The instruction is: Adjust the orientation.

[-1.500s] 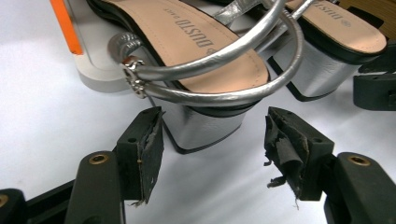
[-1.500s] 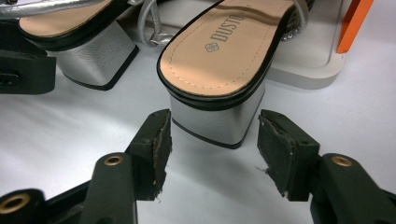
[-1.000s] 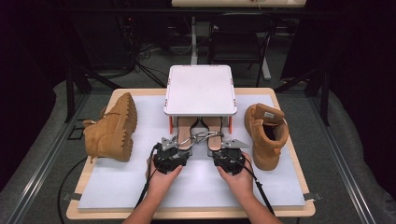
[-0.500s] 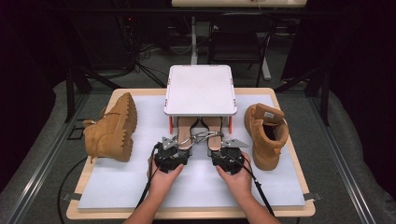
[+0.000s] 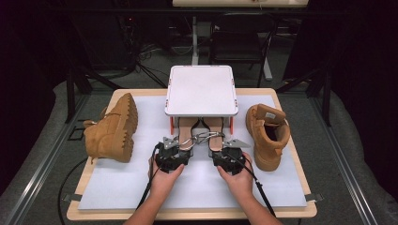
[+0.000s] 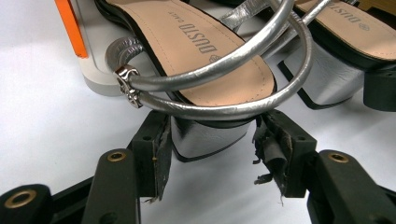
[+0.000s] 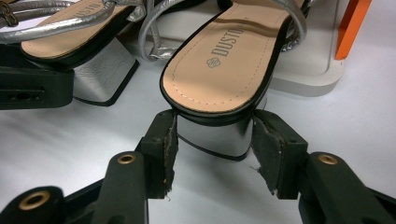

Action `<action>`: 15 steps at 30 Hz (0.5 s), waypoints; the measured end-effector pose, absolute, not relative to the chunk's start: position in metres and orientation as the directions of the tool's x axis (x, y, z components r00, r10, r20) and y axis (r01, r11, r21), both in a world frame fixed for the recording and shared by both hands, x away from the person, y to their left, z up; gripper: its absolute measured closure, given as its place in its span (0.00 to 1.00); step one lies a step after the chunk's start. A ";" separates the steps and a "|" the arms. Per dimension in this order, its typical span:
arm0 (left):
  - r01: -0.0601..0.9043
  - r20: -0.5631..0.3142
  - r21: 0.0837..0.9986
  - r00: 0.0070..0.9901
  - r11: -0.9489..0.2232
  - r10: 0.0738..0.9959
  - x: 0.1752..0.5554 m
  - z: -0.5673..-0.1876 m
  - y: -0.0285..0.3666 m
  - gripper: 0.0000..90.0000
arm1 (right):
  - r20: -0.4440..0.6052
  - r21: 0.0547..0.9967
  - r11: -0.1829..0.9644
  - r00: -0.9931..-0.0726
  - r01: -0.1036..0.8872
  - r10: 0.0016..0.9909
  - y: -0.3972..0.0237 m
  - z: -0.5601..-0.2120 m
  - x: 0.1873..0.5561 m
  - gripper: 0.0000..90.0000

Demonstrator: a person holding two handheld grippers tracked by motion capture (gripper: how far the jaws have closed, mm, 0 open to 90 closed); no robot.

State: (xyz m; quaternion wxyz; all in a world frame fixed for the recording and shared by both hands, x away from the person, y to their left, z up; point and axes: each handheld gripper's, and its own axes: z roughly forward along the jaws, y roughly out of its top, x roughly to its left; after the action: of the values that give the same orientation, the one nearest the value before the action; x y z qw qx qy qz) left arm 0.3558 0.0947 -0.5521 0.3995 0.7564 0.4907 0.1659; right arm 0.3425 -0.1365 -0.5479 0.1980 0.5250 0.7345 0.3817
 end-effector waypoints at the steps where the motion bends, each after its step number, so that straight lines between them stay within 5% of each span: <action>1: 0.608 -0.142 0.769 0.463 -0.197 0.875 0.356 -0.552 0.095 0.52 | 0.110 0.769 0.158 -0.372 0.620 0.922 -0.136 -0.548 0.343 0.57; 15: 0.612 -0.168 0.772 0.457 -0.172 0.873 0.368 -0.539 0.097 0.53 | 0.135 0.779 0.140 -0.382 0.611 0.914 -0.136 -0.535 0.347 0.60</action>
State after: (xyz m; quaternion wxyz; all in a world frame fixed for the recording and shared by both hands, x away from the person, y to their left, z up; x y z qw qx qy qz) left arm 0.3680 0.0971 -0.5387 0.4100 0.7486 0.4960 0.1595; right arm 0.3470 -0.1359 -0.5354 0.1911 0.5219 0.7305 0.3968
